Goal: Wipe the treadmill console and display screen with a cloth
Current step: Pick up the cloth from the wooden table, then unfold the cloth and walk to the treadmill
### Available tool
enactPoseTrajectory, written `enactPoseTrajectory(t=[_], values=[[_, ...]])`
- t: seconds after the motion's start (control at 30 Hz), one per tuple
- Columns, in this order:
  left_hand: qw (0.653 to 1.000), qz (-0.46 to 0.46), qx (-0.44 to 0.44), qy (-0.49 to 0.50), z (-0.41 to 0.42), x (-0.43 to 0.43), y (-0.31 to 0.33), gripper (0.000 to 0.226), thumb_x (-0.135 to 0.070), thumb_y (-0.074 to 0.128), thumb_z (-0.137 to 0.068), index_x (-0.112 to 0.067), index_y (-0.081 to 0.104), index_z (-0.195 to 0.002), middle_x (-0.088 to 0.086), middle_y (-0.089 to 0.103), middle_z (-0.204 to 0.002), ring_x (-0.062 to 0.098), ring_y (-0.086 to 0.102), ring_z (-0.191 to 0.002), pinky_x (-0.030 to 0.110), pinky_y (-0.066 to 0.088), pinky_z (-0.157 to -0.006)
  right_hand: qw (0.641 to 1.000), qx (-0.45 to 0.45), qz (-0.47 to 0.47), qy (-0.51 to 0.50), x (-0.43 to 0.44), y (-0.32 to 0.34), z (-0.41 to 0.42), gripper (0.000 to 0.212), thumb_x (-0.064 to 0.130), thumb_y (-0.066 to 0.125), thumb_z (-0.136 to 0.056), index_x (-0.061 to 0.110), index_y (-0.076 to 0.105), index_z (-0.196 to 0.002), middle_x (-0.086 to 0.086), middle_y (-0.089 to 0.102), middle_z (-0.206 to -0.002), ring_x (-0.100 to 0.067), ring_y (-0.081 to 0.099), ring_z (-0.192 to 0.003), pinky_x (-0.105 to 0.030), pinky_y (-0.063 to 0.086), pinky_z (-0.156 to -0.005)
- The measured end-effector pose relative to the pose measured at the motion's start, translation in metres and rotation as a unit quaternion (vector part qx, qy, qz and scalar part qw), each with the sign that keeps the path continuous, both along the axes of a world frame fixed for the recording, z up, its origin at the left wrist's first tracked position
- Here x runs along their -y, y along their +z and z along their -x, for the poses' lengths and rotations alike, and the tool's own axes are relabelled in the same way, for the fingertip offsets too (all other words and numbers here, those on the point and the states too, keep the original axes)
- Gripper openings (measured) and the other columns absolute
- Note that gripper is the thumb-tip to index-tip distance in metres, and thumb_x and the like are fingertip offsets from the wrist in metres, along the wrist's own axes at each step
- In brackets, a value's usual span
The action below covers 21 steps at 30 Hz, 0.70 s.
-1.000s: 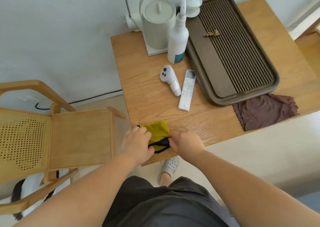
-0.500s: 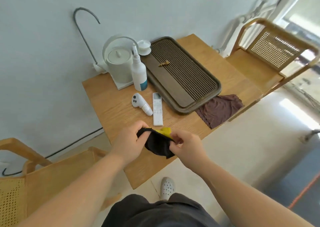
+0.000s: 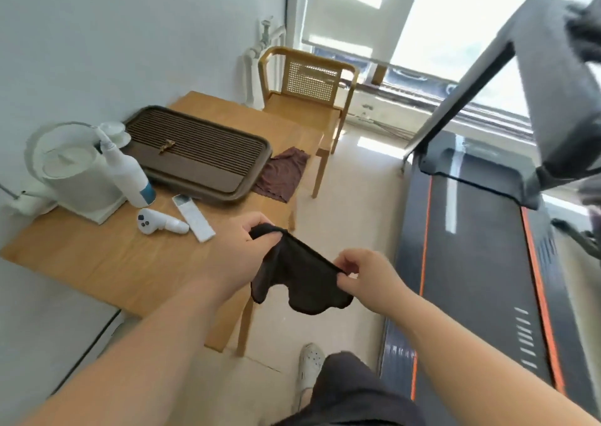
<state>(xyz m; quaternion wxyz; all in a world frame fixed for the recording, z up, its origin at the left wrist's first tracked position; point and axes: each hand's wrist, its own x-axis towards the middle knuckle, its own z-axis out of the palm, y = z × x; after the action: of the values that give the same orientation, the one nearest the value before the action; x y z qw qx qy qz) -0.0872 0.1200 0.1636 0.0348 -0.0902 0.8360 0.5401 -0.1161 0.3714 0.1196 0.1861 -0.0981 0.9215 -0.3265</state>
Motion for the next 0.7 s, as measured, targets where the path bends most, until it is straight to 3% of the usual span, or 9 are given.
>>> enactPoseTrajectory(t=[0.07, 0.17, 0.23, 0.33, 0.47, 0.57, 0.7], values=[[0.997, -0.058, 0.016, -0.038, -0.004, -0.020, -0.002, 0.019, -0.025, 0.064, -0.096, -0.027, 0.068, -0.077, -0.007, 0.065, -0.067, 0.014, 0.064, -0.074, 0.028, 0.051, -0.067, 0.999, 0.031, -0.019, -0.003, -0.025, 0.000, -0.018, 0.019, 0.017, 0.066, -0.079, 0.033, 0.060, -0.073, 0.005, 0.068, -0.076, -0.021, 0.065, -0.075, -0.041, 0.056, -0.073], [0.989, -0.125, 0.049, -0.068, -0.003, -0.052, -0.009, 0.018, -0.021, 0.062, -0.099, -0.017, 0.069, -0.083, -0.006, 0.065, -0.064, 0.004, 0.062, -0.065, 0.016, 0.050, -0.060, 0.998, 0.047, -0.031, -0.034, -0.060, -0.009, -0.040, 0.003, 0.031, 0.061, -0.072, 0.028, 0.062, -0.071, 0.010, 0.059, -0.065, -0.009, 0.050, -0.062, -0.035, 0.049, -0.066], [0.986, -0.141, 0.062, -0.065, 0.002, -0.071, -0.021, 0.018, -0.018, 0.061, -0.100, -0.013, 0.069, -0.085, -0.007, 0.063, -0.062, 0.000, 0.059, -0.061, 0.013, 0.048, -0.058, 0.996, 0.048, -0.033, -0.067, -0.082, -0.017, -0.049, 0.005, 0.025, 0.064, -0.076, 0.024, 0.064, -0.071, 0.010, 0.056, -0.061, -0.006, 0.048, -0.059, -0.030, 0.044, -0.063], [0.987, -0.123, 0.079, -0.060, 0.011, -0.098, -0.043, 0.017, -0.022, 0.063, -0.099, -0.013, 0.071, -0.087, -0.005, 0.066, -0.067, 0.001, 0.060, -0.064, 0.020, 0.049, -0.061, 0.992, 0.060, -0.040, -0.100, -0.113, -0.027, -0.061, 0.016, 0.016, 0.066, -0.088, 0.027, 0.068, -0.077, 0.010, 0.066, -0.072, -0.006, 0.058, -0.068, -0.027, 0.050, -0.069], [0.986, -0.095, 0.113, -0.078, 0.025, -0.145, -0.064, 0.011, -0.028, 0.065, -0.097, -0.019, 0.072, -0.096, 0.007, 0.072, -0.088, 0.020, 0.067, -0.087, 0.035, 0.052, -0.075, 0.982, 0.043, -0.031, -0.183, -0.156, -0.040, -0.067, 0.015, 0.015, 0.066, -0.092, 0.027, 0.072, -0.085, 0.010, 0.070, -0.081, -0.007, 0.064, -0.080, -0.028, 0.053, -0.076], [0.983, -0.087, 0.124, -0.108, 0.041, -0.192, -0.071, 0.009, -0.021, 0.065, -0.096, -0.023, 0.074, -0.095, 0.006, 0.068, -0.079, 0.018, 0.065, -0.076, 0.038, 0.050, -0.072, 0.969, 0.007, -0.003, -0.246, -0.208, -0.045, -0.069, 0.020, 0.015, 0.071, -0.091, 0.032, 0.073, -0.083, 0.018, 0.071, -0.078, -0.001, 0.064, -0.080, -0.011, 0.043, -0.069], [0.975, -0.043, 0.144, -0.165, 0.070, -0.272, -0.071, 0.015, -0.012, 0.061, -0.097, -0.016, 0.070, -0.087, -0.001, 0.063, -0.070, 0.002, 0.050, -0.053, 0.028, 0.041, -0.065, 0.956, -0.010, 0.032, -0.292, -0.291, -0.048, -0.067, 0.024, 0.011, 0.075, -0.088, 0.033, 0.072, -0.078, 0.017, 0.070, -0.077, -0.002, 0.064, -0.078, -0.012, 0.044, -0.068]])
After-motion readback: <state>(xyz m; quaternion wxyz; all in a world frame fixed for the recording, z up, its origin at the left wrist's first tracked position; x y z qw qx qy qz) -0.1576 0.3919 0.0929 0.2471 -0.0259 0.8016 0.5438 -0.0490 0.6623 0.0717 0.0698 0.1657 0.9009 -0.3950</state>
